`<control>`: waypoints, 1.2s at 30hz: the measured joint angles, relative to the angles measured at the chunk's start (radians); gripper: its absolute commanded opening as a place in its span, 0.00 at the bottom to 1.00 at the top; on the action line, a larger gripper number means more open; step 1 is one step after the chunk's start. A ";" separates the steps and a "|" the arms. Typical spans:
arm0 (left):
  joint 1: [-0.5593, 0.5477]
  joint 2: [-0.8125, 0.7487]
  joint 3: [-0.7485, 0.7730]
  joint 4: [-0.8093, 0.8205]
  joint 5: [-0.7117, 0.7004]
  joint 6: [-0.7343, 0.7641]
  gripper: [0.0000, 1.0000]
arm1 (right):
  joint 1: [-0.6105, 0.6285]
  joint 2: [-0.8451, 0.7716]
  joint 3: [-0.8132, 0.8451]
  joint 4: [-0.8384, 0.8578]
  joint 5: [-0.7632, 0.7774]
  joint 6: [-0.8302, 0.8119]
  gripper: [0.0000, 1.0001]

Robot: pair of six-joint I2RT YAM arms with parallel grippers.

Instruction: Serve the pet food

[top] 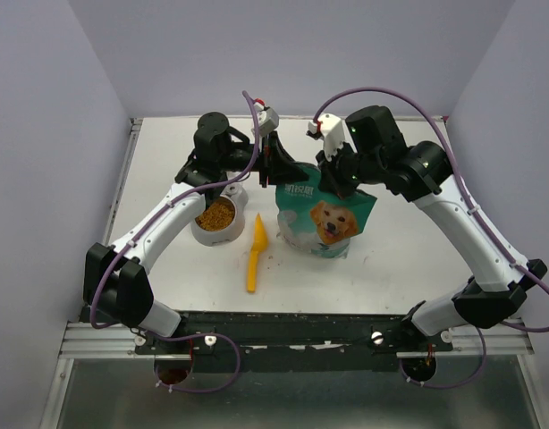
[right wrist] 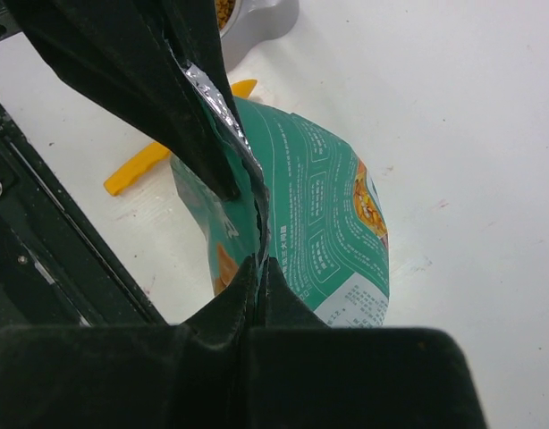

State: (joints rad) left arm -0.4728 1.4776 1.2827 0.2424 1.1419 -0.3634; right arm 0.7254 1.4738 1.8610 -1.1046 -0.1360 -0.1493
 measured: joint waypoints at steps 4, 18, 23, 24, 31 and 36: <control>-0.001 0.000 0.000 0.005 -0.002 -0.006 0.00 | 0.000 0.003 0.000 0.002 0.001 0.003 0.24; 0.009 0.000 -0.015 0.049 -0.062 -0.046 0.00 | 0.018 0.082 0.020 0.077 0.061 0.020 0.00; 0.008 0.000 -0.015 0.040 -0.080 -0.027 0.00 | 0.022 0.058 -0.013 0.100 0.091 0.017 0.35; 0.008 -0.001 -0.015 0.037 -0.082 -0.026 0.00 | 0.023 0.055 -0.019 0.106 0.102 0.019 0.38; 0.010 -0.008 -0.015 0.018 -0.094 -0.025 0.00 | 0.021 -0.003 -0.052 0.113 0.185 0.023 0.09; 0.009 -0.008 -0.015 0.017 -0.098 -0.024 0.00 | 0.029 -0.017 -0.054 0.111 0.203 0.019 0.00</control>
State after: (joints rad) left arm -0.4641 1.4696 1.2675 0.2596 1.0435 -0.3870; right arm 0.7540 1.4567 1.8069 -0.9932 0.0669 -0.1299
